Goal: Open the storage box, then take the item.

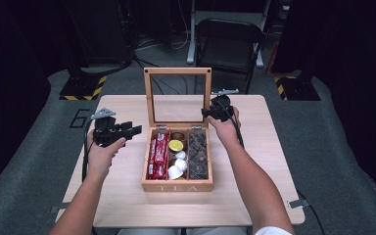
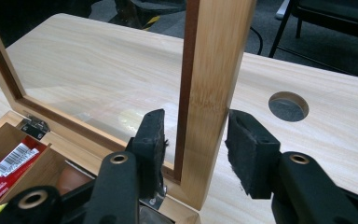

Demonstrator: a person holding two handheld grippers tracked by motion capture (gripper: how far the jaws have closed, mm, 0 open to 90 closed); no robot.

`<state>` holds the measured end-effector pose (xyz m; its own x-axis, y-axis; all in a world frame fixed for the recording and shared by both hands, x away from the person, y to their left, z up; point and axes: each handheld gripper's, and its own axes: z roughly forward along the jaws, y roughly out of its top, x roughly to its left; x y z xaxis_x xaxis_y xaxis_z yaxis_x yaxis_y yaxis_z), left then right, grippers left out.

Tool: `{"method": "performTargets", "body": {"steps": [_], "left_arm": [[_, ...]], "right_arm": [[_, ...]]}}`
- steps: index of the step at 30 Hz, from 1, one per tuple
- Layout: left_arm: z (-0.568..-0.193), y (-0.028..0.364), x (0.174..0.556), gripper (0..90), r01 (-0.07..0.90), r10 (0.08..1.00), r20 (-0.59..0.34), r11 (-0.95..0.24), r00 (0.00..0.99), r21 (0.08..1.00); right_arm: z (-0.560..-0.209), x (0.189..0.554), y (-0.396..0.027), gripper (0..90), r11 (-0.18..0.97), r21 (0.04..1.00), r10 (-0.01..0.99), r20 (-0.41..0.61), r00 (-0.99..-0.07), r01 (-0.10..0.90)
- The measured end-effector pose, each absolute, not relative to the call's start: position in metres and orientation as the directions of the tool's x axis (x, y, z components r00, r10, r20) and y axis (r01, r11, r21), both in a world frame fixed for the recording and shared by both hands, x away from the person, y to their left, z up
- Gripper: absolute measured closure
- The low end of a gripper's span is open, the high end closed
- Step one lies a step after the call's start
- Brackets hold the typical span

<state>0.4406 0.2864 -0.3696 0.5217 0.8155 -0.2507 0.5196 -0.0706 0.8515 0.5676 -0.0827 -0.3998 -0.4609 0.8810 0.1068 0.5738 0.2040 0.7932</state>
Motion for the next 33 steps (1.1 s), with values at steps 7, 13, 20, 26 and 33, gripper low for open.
{"method": "performTargets", "body": {"steps": [7, 13, 20, 26, 33], "left_arm": [[-0.37, 0.292, 0.434, 48.5, 0.516, 0.827, -0.239, -0.071, 0.509, 0.854], [-0.375, 0.296, 0.43, 48.3, 0.52, 0.841, -0.226, -0.075, 0.491, 0.851], [-0.379, 0.294, 0.426, 46.7, 0.527, 0.84, -0.2, -0.116, 0.504, 0.842], [-0.384, 0.293, 0.425, 44.5, 0.533, 0.84, -0.196, -0.126, 0.506, 0.836], [-0.388, 0.294, 0.423, 43.0, 0.545, 0.843, -0.194, -0.135, 0.502, 0.827]], "right_arm": [[-0.401, 0.558, -0.083, 48.1, 0.222, 0.794, 0.88, 0.087, -0.468, 0.566], [-0.405, 0.545, -0.079, 46.5, 0.251, 0.801, 0.872, 0.057, -0.486, 0.544], [-0.405, 0.529, -0.078, 43.9, 0.248, 0.819, 0.861, 0.058, -0.505, 0.517], [-0.409, 0.518, -0.079, 37.3, 0.242, 0.789, 0.836, 0.126, -0.533, 0.566], [-0.414, 0.5, -0.078, 36.1, 0.269, 0.802, 0.805, 0.117, -0.582, 0.534]]}}
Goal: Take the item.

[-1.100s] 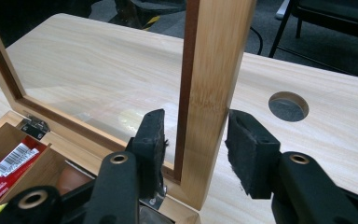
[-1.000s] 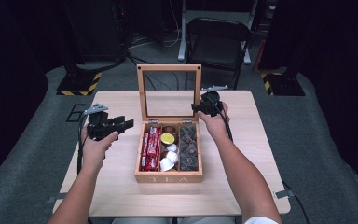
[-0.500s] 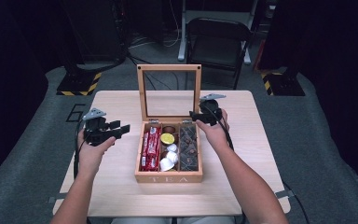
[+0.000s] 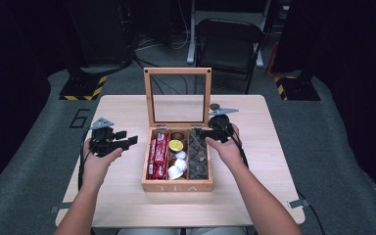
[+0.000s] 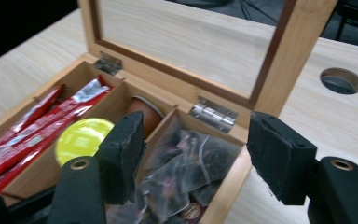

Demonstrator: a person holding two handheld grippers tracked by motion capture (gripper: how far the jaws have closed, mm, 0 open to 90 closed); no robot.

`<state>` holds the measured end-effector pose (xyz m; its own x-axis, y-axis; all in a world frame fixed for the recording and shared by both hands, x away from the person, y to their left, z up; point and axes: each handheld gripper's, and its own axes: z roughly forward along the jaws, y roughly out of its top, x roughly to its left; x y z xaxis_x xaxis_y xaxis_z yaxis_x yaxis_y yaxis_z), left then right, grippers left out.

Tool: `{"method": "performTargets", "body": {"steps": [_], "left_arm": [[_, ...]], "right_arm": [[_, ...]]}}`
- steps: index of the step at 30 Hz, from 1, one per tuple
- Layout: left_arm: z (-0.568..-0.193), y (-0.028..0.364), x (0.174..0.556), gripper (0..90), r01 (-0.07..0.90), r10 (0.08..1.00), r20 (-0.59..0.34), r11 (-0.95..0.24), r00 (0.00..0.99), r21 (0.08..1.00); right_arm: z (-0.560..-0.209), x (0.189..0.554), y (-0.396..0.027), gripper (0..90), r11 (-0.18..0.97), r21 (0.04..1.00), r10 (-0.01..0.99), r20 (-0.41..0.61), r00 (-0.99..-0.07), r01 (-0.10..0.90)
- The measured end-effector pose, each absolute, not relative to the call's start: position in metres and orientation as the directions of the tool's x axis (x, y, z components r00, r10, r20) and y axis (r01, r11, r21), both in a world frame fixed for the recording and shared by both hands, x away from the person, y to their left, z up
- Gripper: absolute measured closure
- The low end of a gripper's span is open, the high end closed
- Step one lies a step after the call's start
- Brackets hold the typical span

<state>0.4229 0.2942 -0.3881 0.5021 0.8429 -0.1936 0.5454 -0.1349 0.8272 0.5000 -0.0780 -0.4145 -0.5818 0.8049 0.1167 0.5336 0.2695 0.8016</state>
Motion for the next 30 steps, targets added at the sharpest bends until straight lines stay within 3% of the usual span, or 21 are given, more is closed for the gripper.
{"method": "performTargets", "body": {"steps": [11, 30], "left_arm": [[-0.385, 0.293, 0.42, 39.5, 0.533, 0.836, -0.199, -0.126, 0.511, 0.837], [-0.386, 0.296, 0.419, 39.6, 0.527, 0.846, -0.168, -0.149, 0.506, 0.837]], "right_arm": [[-0.42, 0.477, -0.079, 35.5, 0.262, 0.824, 0.791, 0.114, -0.601, 0.502], [-0.438, 0.492, -0.04, 35.8, 0.322, 0.793, 0.739, 0.131, -0.66, 0.518]]}}
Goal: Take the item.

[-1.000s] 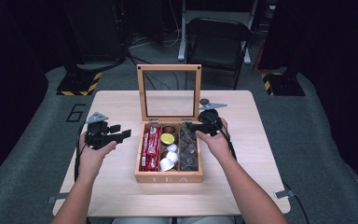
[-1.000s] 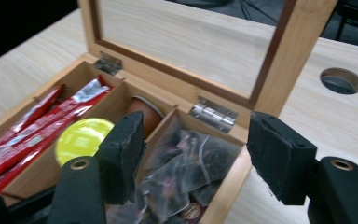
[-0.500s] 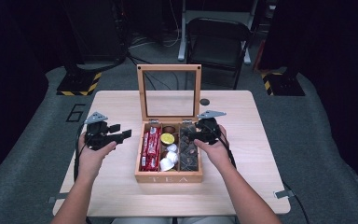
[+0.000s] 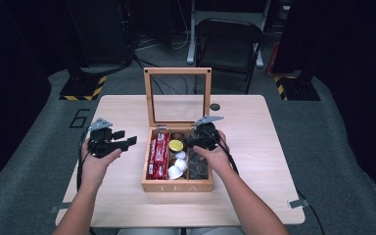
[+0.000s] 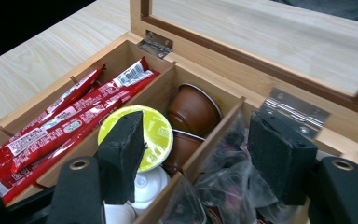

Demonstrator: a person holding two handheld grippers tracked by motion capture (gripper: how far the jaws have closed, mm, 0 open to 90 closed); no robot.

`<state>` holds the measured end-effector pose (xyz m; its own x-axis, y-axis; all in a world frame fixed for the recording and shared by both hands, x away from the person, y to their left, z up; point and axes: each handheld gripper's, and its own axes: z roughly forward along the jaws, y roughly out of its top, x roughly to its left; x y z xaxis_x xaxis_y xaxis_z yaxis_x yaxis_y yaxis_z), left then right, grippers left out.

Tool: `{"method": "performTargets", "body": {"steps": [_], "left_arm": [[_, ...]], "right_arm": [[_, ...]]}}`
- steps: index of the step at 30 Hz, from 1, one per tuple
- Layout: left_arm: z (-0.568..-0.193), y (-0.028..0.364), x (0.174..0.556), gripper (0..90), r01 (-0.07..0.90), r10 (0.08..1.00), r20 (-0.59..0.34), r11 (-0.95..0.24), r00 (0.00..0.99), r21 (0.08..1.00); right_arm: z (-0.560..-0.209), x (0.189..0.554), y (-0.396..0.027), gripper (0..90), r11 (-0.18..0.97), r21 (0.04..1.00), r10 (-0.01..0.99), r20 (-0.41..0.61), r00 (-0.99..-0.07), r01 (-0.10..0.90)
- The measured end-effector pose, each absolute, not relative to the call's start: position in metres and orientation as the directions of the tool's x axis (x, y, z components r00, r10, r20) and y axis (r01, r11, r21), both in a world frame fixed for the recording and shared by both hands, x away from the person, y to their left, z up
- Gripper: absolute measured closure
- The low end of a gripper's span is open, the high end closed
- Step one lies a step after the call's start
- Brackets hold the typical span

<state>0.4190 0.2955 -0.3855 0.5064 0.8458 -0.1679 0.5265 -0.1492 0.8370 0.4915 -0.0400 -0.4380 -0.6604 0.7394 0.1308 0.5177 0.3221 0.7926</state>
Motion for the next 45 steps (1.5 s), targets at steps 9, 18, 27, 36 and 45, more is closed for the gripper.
{"method": "performTargets", "body": {"steps": [9, 18, 27, 36, 45], "left_arm": [[-0.385, 0.295, 0.419, 39.6, 0.525, 0.846, -0.166, -0.15, 0.507, 0.838], [-0.384, 0.297, 0.418, 39.6, 0.525, 0.845, -0.166, -0.15, 0.508, 0.838], [-0.386, 0.296, 0.418, 39.6, 0.522, 0.846, -0.163, -0.153, 0.509, 0.839], [-0.385, 0.296, 0.418, 39.6, 0.522, 0.846, -0.163, -0.151, 0.507, 0.84], [-0.386, 0.297, 0.418, 39.6, 0.522, 0.845, -0.156, -0.161, 0.511, 0.837]], "right_arm": [[-0.445, 0.493, -0.028, 36.0, 0.36, 0.78, 0.724, 0.113, -0.681, 0.512], [-0.45, 0.494, -0.018, 36.0, 0.388, 0.772, 0.698, 0.111, -0.708, 0.504], [-0.455, 0.495, -0.008, 35.4, 0.388, 0.764, 0.686, 0.134, -0.715, 0.515], [-0.457, 0.496, -0.004, 35.0, 0.4, 0.75, 0.68, 0.142, -0.719, 0.527], [-0.459, 0.497, -0.002, 34.4, 0.41, 0.743, 0.667, 0.152, -0.73, 0.529]]}}
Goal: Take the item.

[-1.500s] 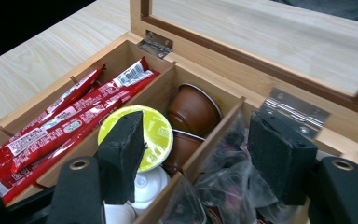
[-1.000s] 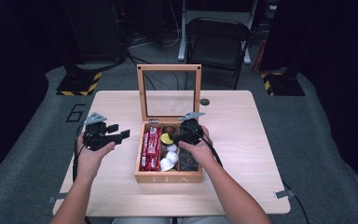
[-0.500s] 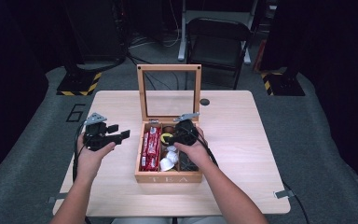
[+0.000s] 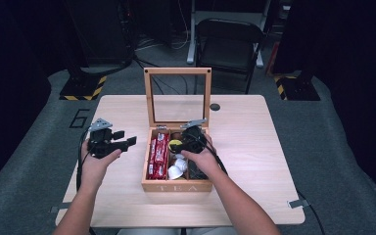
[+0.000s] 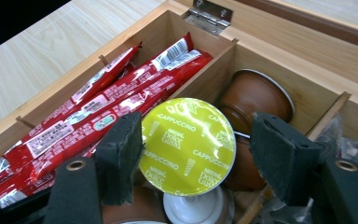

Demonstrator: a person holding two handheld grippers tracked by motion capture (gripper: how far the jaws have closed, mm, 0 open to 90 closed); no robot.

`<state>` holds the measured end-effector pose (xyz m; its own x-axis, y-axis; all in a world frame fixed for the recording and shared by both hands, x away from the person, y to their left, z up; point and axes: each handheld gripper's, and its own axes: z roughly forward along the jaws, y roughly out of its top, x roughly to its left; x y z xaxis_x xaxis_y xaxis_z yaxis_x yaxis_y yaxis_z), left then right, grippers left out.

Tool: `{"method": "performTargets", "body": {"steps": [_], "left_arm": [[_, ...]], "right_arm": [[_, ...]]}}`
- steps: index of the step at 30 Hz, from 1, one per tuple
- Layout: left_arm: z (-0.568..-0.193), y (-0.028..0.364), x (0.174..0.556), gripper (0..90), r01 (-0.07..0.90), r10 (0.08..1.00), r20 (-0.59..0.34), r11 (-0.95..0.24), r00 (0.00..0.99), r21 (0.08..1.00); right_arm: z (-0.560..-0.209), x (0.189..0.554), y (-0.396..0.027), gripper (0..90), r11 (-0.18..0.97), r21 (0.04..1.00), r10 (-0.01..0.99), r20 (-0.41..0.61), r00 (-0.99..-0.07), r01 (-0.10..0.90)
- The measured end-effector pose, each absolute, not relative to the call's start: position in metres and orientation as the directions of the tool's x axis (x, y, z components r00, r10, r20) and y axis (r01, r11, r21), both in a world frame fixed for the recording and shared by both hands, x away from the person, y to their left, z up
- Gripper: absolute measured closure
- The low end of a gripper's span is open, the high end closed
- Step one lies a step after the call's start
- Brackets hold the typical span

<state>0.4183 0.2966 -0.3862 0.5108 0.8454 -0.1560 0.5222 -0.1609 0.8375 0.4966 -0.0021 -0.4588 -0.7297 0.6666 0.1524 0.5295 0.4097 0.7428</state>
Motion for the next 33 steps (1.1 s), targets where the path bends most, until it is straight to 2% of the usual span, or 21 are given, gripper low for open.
{"method": "performTargets", "body": {"steps": [4, 18, 33], "left_arm": [[-0.3862, 0.2968, 0.4183, 39.6, 0.522, 0.846, -0.156, -0.16, 0.509, 0.838], [-0.3873, 0.2951, 0.4183, 39.6, 0.521, 0.849, -0.152, -0.16, 0.506, 0.838], [-0.3873, 0.2957, 0.4184, 39.7, 0.519, 0.849, -0.148, -0.164, 0.507, 0.839]], "right_arm": [[-0.4602, 0.4957, -0.0003, 34.3, 0.405, 0.731, 0.66, 0.183, -0.729, 0.55], [-0.4617, 0.4956, 0.0019, 34.0, 0.425, 0.726, 0.644, 0.177, -0.744, 0.541], [-0.4629, 0.4967, 0.0068, 36.3, 0.466, 0.71, 0.645, 0.136, -0.752, 0.527]]}}
